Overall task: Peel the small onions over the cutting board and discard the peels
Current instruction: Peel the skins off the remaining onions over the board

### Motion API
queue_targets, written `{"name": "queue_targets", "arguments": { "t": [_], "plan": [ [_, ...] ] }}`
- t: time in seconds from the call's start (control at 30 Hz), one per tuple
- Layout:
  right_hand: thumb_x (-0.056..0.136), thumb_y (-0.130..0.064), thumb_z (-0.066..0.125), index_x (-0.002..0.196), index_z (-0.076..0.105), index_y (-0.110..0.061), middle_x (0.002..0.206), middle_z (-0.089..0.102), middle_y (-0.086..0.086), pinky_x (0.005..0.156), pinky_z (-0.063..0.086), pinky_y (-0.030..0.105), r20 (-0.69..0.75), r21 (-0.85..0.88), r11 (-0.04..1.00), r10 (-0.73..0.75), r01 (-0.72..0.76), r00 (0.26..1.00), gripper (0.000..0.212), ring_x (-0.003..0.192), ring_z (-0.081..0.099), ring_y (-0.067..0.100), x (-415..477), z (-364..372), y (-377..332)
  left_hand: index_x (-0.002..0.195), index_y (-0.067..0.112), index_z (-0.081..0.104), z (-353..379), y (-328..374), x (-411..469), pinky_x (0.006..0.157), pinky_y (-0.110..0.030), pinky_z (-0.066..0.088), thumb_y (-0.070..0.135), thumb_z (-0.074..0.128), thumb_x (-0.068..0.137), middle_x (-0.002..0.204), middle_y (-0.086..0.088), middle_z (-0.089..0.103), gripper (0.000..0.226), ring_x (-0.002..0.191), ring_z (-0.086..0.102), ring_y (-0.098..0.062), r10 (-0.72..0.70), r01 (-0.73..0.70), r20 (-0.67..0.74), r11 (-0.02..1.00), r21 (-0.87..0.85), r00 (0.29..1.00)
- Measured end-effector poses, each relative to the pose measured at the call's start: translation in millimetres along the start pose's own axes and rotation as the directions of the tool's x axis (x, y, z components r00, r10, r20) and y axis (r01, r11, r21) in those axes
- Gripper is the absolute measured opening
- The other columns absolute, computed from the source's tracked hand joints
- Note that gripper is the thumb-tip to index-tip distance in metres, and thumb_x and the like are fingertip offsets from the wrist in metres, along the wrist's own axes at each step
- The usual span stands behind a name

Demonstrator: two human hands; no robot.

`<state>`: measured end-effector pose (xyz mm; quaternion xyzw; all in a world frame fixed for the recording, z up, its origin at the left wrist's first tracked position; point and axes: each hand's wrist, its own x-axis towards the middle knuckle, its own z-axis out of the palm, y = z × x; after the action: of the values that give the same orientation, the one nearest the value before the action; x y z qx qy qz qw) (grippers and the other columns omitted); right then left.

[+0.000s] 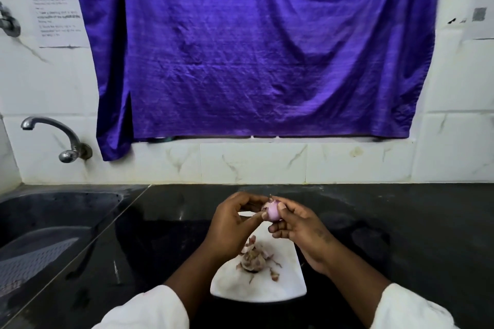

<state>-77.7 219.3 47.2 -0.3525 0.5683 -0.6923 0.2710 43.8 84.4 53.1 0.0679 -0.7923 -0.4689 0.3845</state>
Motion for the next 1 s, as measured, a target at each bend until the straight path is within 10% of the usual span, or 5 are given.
{"name": "queue_targets", "arguments": {
  "t": [0.4,1.0],
  "plan": [
    [0.105,-0.027,0.050,0.124,0.066,-0.007,0.097,0.074,0.010,0.073,0.055,0.030,0.157,-0.051,0.998,0.032,-0.024,0.987,0.032,0.076,0.064,0.018,9.7,-8.8,-49.6,0.098,0.017,0.072,-25.4,31.4,41.8,0.086,-0.054,0.060,0.009,0.087,0.082,0.097,-0.004,0.075,0.023,0.092,0.072,-0.029,0.073,-0.081,0.212,0.996,0.030,0.975],
    [0.106,-0.025,0.049,0.118,0.068,-0.007,0.084,0.071,0.009,0.074,0.056,0.032,0.079,-0.024,0.999,0.046,-0.045,0.996,0.029,0.073,0.064,0.018,8.7,3.5,-37.8,0.097,0.020,0.060,-23.9,34.7,43.2,0.073,-0.021,0.051,0.020,0.079,0.090,0.101,0.003,0.062,0.020,0.088,0.060,-0.012,0.006,-0.101,0.295,0.946,0.309,0.955]
  ]
}}
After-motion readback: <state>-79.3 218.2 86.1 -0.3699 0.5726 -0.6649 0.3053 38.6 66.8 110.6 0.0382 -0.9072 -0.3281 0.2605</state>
